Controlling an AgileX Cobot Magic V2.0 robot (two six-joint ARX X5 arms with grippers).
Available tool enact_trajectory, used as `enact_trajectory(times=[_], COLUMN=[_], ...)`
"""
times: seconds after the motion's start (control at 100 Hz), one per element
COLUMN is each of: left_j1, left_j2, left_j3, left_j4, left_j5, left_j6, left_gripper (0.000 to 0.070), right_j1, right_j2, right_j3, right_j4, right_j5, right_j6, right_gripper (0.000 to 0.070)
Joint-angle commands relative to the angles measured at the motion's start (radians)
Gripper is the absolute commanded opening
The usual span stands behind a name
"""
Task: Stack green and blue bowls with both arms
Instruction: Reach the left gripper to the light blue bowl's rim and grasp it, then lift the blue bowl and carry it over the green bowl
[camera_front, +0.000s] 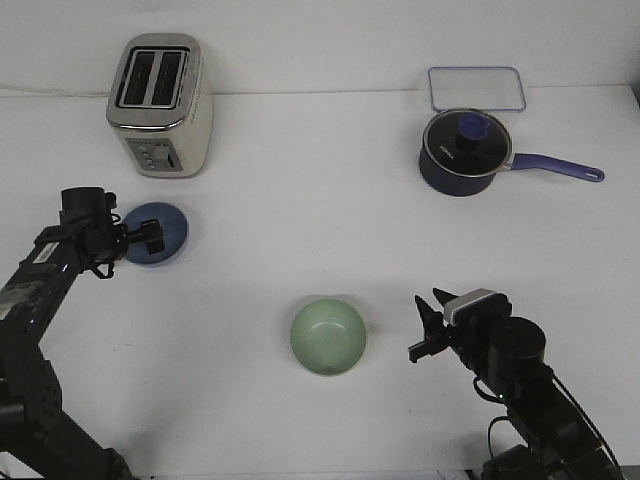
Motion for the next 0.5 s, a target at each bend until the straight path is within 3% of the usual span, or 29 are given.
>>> enact_trajectory(times=[0.0,0.12,0.31,0.49], left_j1=[0.005,0.005,0.002,-0.027], left_j2=[0.026,0.033,0.005,-0.108], left_j3=[0.016,0.016,0.029,0.032], left_j4=[0.006,0.004,-0.016,-0.019], left_j5=[-0.002,-0.002,0.024,0.185], left_j6=[0.009,0.032,0.034,0.034], left_gripper=[0.0429,0.0007,0.0014,0.0014], right_j1=[0.003,0.003,0.003,0.003], right_j2=[0.003,0.003,0.003,0.003], right_j3=[0.005,0.005,0.005,0.005], right_j4=[0.008,0.008,0.009,0.009], right_j5=[-0.001,-0.001,-0.001,-0.001], right_j6=[0.011,0.011,0.011,0.011], right_gripper=[0.0229,0.0229,0.0229,0.0229])
